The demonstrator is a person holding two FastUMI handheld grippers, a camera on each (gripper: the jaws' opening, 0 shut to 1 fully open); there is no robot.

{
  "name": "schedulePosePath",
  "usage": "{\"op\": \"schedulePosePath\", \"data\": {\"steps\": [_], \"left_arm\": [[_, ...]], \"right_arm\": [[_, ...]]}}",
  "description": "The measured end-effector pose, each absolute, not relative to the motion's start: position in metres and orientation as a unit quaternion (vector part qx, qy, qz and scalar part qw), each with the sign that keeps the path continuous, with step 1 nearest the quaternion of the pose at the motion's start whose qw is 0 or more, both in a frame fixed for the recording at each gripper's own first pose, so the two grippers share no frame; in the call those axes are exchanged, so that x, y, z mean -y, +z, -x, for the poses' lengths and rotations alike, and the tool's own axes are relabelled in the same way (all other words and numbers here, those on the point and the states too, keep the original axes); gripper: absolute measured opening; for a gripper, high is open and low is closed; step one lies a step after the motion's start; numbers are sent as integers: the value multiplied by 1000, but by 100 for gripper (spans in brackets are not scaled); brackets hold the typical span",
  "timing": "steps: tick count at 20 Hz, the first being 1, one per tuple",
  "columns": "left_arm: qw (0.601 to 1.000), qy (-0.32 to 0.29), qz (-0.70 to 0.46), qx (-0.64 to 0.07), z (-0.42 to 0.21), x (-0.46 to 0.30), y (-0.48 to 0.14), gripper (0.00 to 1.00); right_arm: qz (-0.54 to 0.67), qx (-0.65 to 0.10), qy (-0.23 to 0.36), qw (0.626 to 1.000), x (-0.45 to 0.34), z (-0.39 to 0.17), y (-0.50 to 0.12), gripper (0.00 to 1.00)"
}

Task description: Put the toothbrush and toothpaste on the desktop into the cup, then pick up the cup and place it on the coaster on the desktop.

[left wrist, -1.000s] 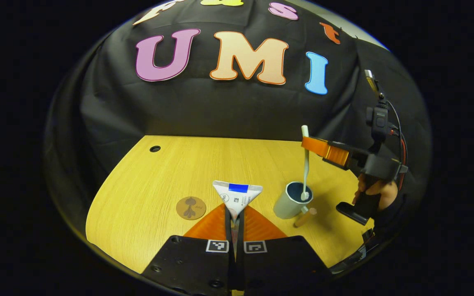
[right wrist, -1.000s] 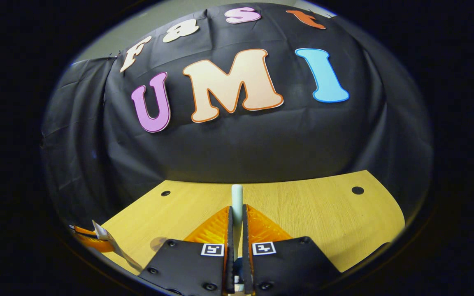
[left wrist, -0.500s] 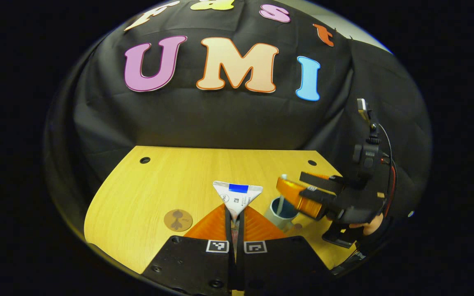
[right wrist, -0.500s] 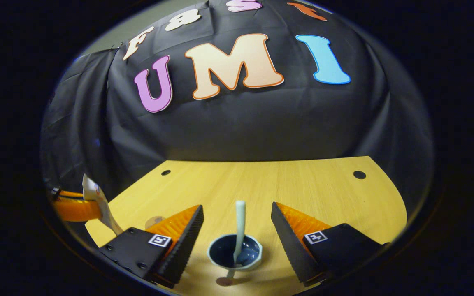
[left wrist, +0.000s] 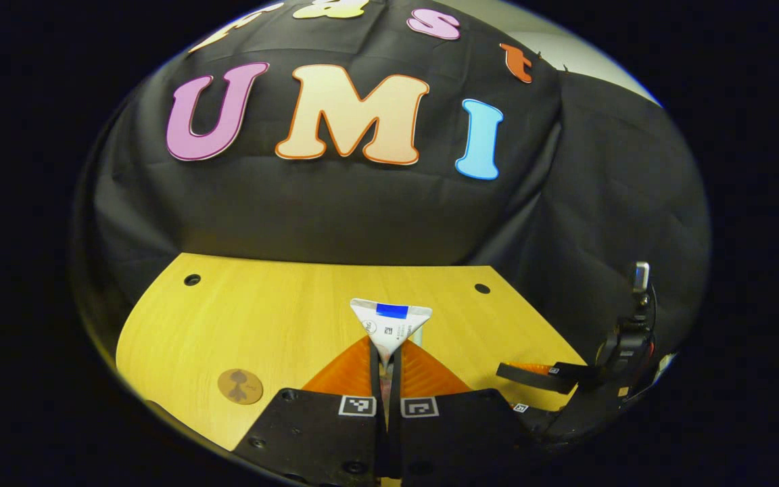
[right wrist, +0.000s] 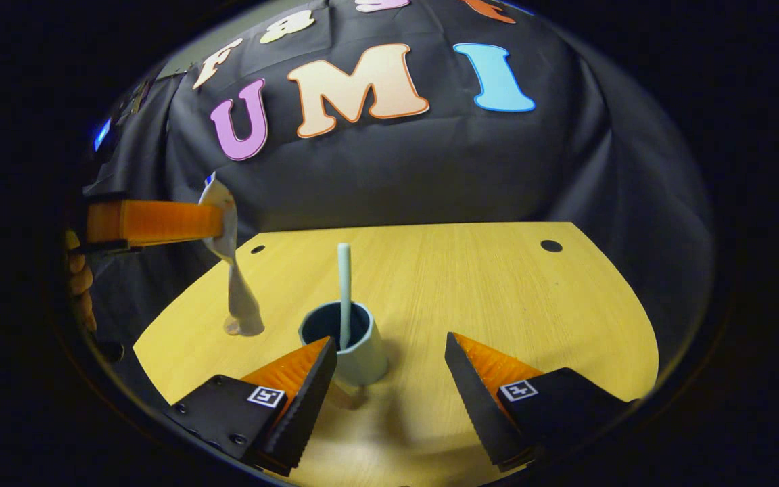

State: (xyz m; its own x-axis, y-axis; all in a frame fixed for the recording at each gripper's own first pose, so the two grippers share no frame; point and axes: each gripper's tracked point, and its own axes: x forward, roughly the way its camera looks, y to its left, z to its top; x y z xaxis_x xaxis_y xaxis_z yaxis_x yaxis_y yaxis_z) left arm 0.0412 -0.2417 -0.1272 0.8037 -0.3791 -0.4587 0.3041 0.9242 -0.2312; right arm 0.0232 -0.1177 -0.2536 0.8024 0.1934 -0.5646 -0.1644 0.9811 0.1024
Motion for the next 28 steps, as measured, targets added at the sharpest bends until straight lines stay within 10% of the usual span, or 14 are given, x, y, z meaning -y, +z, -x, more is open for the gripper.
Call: {"op": "schedulePosePath", "data": {"steps": [15,17,21,28], "left_arm": [[931,-208,110,-279,-54,305,-165,4],[934,-201,99,-278,-50,303,-169,15],[948,-178,72,-252,-44,292,-173,97],[963,-94,28,-250,-12,211,-189,96]], "right_arm": [[-20,-320,84,944,143,-2,-254,99],[-22,-323,89,942,141,-2,-254,96],[-25,-330,108,937,130,-2,-253,99],[-39,-408,143,901,94,6,-254,99]]}}
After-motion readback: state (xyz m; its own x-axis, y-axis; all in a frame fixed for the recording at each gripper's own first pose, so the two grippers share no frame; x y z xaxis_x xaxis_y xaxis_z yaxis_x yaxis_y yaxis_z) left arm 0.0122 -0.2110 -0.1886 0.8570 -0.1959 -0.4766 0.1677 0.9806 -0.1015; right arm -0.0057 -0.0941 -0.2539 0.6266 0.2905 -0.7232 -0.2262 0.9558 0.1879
